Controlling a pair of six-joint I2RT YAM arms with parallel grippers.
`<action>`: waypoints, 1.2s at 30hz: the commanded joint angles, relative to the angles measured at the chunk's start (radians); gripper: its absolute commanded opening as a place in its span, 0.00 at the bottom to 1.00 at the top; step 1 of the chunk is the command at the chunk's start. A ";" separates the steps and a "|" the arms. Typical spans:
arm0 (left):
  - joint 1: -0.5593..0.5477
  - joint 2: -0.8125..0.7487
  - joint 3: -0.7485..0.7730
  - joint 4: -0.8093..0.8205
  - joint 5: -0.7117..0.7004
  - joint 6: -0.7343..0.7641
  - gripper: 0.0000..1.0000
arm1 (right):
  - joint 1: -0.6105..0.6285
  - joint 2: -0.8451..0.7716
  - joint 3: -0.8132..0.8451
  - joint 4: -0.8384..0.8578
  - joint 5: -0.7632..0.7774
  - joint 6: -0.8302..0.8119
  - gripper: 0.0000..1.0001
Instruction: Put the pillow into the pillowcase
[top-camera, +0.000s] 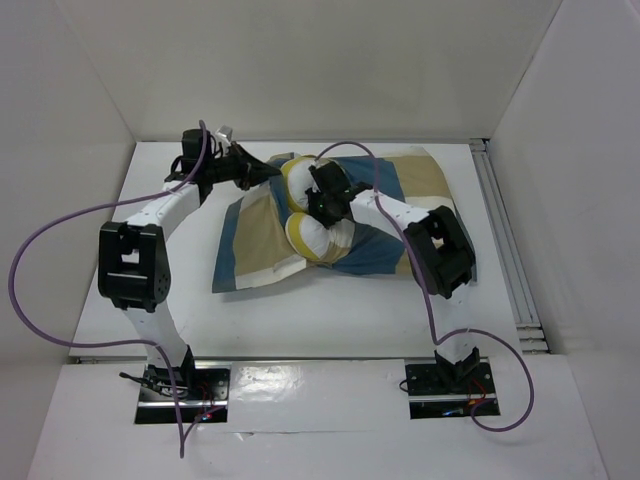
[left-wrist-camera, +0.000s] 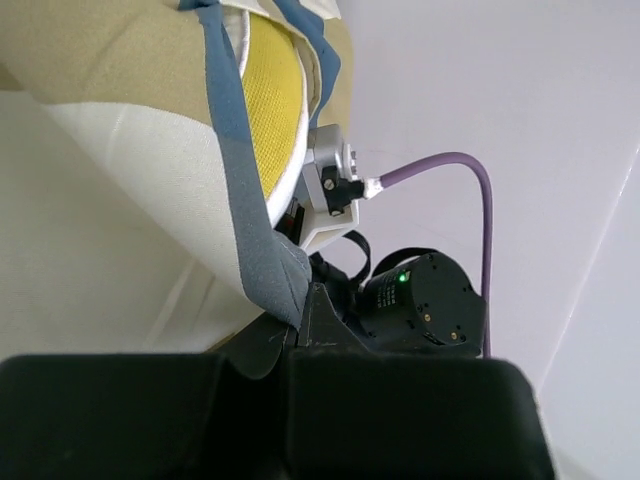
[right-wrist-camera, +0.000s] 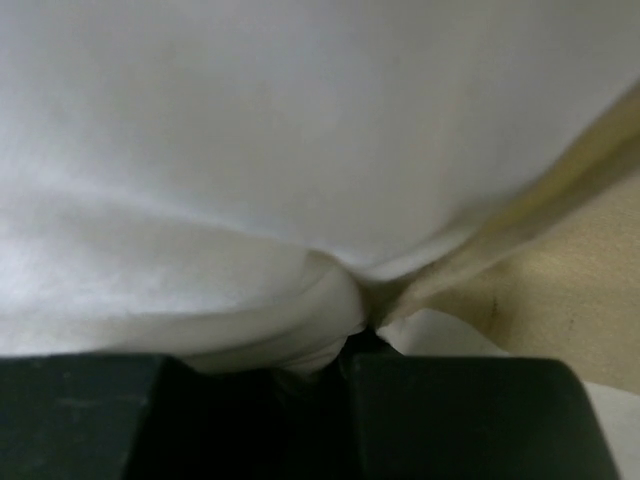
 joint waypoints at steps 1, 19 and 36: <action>0.104 -0.096 0.166 0.454 0.000 -0.136 0.00 | 0.000 0.166 -0.156 -0.456 0.190 -0.080 0.00; 0.060 -0.073 0.049 0.187 0.207 0.139 0.00 | 0.009 -0.133 0.158 -0.558 0.179 -0.029 0.67; 0.041 -0.022 0.082 0.063 0.208 0.252 0.00 | 0.009 -0.195 0.409 -0.451 0.029 0.011 0.99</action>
